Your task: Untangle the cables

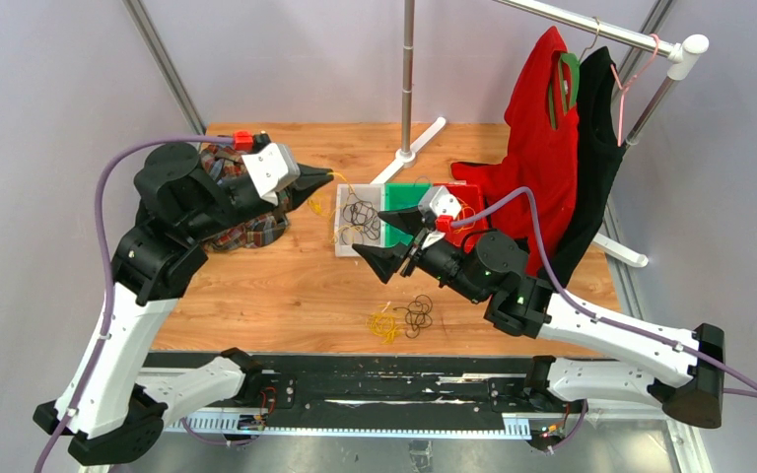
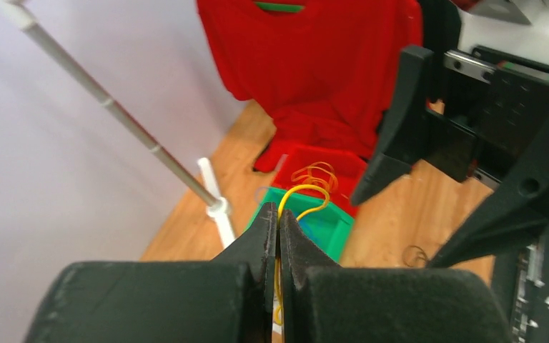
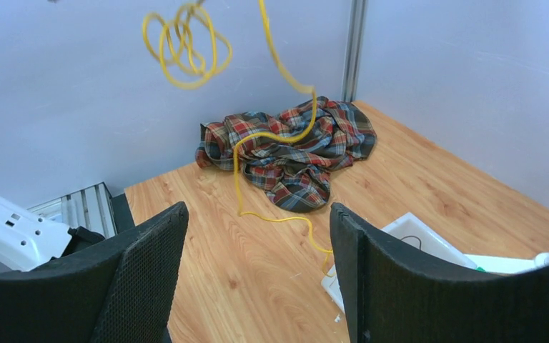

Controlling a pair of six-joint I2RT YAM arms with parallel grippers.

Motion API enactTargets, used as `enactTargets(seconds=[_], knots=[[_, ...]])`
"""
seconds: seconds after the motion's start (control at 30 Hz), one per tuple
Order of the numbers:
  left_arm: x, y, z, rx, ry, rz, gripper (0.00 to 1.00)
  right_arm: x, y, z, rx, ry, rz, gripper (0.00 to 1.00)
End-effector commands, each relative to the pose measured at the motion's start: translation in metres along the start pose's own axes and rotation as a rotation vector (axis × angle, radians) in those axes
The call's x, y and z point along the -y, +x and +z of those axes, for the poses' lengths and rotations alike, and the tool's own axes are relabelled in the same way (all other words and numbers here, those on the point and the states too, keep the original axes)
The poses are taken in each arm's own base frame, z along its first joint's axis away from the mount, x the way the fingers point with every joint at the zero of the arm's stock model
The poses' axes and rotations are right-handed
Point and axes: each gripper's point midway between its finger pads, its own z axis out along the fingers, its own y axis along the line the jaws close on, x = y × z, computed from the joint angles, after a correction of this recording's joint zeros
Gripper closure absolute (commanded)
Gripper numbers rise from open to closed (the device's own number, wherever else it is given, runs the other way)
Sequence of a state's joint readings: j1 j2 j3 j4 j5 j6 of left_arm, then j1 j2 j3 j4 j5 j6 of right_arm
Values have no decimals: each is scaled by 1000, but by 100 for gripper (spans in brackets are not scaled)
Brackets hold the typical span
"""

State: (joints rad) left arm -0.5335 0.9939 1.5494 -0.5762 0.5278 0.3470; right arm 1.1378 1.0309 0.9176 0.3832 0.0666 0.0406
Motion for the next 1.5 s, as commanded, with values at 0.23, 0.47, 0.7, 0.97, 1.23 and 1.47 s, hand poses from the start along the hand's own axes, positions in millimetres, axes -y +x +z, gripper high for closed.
enactTargets(seconds=[0.23, 0.47, 0.7, 0.97, 1.23, 1.47], knots=[[39, 5, -2, 25, 172, -100, 100, 7, -34, 15, 79, 10, -46, 32], [45, 20, 3, -9, 192, -166, 100, 33, -40, 26, 93, 110, -49, 76], [55, 80, 6, -190, 196, -235, 16, 81, -26, 8, 38, 236, -36, 99], [42, 110, -4, -306, 102, -171, 2, 199, 8, -60, -108, 702, -127, 99], [32, 123, -10, -366, 46, -119, 2, 268, 45, -100, -254, 988, -210, 100], [35, 124, -12, -363, 56, -116, 2, 296, 54, -106, -232, 1055, -166, 99]])
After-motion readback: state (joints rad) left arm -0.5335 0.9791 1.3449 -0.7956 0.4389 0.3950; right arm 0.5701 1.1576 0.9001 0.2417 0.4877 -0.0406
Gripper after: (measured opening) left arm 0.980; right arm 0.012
